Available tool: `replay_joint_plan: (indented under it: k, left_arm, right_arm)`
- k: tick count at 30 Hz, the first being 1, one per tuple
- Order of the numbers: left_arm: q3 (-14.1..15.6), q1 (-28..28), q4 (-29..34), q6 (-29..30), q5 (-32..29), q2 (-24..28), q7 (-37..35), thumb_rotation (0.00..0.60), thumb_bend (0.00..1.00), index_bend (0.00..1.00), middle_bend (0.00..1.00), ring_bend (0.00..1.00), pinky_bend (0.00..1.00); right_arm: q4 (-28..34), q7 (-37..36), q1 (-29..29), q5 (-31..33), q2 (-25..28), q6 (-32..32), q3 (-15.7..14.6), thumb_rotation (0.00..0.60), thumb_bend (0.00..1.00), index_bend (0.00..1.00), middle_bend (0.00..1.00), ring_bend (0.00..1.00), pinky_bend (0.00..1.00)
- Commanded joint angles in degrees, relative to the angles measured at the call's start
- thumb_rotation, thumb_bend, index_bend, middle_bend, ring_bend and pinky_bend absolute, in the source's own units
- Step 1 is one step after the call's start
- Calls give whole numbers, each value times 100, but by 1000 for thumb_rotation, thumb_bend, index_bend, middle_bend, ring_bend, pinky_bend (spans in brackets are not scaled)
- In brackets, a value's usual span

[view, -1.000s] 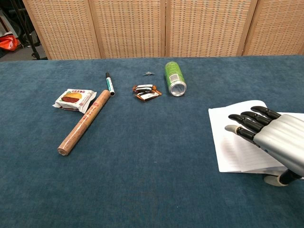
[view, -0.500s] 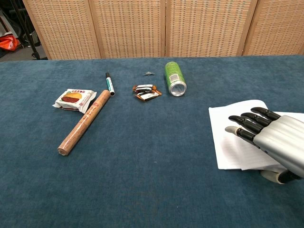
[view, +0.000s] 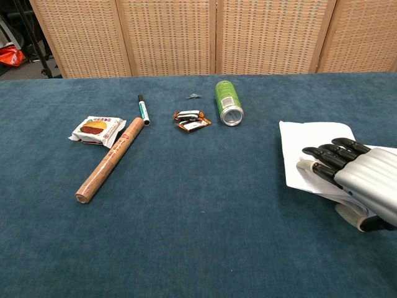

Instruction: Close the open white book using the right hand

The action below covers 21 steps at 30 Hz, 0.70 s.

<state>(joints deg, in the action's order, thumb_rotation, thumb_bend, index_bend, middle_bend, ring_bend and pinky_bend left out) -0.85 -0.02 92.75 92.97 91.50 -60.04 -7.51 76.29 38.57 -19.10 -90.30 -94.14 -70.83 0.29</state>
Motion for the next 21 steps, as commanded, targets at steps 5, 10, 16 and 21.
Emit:
replay_joint_plan:
  k: [5, 10, 16, 21]
  left_arm:
    - [6, 2, -3, 8, 17, 3, -16, 600, 0, 0, 0, 0, 0]
    - [15, 12, -10, 33, 42, 4, -34, 600, 0, 0, 0, 0, 0]
    - [16, 19, -17, 54, 51, 5, -63, 600, 0, 0, 0, 0, 0]
    - [33, 16, -10, 45, 81, -1, -37, 600, 0, 0, 0, 0, 0]
  right_arm:
    - [211, -671, 69, 195, 77, -92, 119, 600, 553, 40, 0, 0, 0]
    - [546, -1327, 123, 376, 318, -122, 224, 600, 557, 40, 0, 0, 0]
    - [997, -2351, 212, 768, 670, -68, 426, 600, 592, 40, 0, 0, 0]
    - [1257, -3282, 274, 1106, 919, 91, 562, 600, 620, 40, 0, 0, 0]
